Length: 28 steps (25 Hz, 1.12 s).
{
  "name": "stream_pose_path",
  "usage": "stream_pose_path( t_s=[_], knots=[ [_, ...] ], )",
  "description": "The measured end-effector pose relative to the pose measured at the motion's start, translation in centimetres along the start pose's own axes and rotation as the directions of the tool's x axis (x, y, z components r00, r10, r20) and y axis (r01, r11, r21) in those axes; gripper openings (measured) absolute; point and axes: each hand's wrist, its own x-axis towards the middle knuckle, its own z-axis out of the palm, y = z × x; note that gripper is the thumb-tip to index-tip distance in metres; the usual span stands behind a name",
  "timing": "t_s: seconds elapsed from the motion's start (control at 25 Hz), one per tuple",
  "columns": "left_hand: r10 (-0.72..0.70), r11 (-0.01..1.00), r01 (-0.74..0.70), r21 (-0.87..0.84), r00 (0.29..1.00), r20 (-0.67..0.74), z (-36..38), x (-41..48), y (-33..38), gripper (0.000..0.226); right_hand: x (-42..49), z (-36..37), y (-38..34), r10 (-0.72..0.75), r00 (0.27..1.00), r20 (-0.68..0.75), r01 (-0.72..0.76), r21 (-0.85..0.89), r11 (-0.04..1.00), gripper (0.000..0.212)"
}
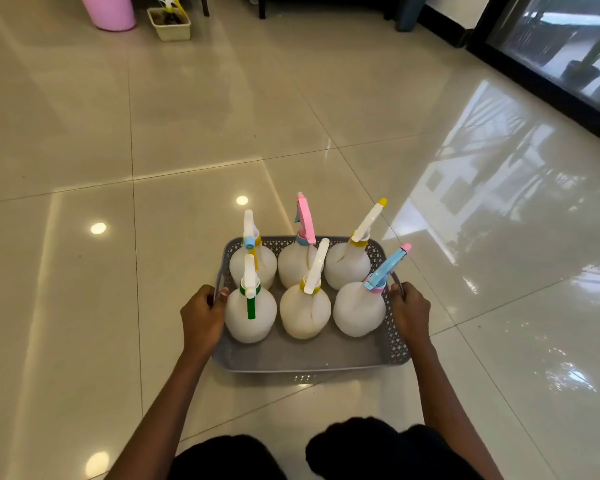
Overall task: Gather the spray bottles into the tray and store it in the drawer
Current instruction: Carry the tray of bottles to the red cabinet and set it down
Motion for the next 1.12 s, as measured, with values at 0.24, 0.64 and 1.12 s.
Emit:
stream_pose_path(
  t_s=[0.24,0.64,1.12],
  knots=[
    [0.066,0.995,-0.069,-0.078,0.997,-0.04,-1.5,-1.0,6.1,0.029,-0.5,-6.2,-2.5,0.008,0.997,-0.082,-0.002,0.081,0.997,0.028],
    [0.372,0.918,-0.362,-0.164,0.927,0.035,-5.7,-3.4,22.1,0.029,-1.3,-23.9,-7.3,0.012,0.952,-0.306,-0.001,0.037,0.999,0.033],
    [0.559,0.82,-0.499,-0.281,0.804,0.201,-5.5,-14.4,29.7,0.039,-14.5,-39.9,-3.0,0.156,0.89,-0.429,-0.118,0.113,0.987,0.034]
  ],
)
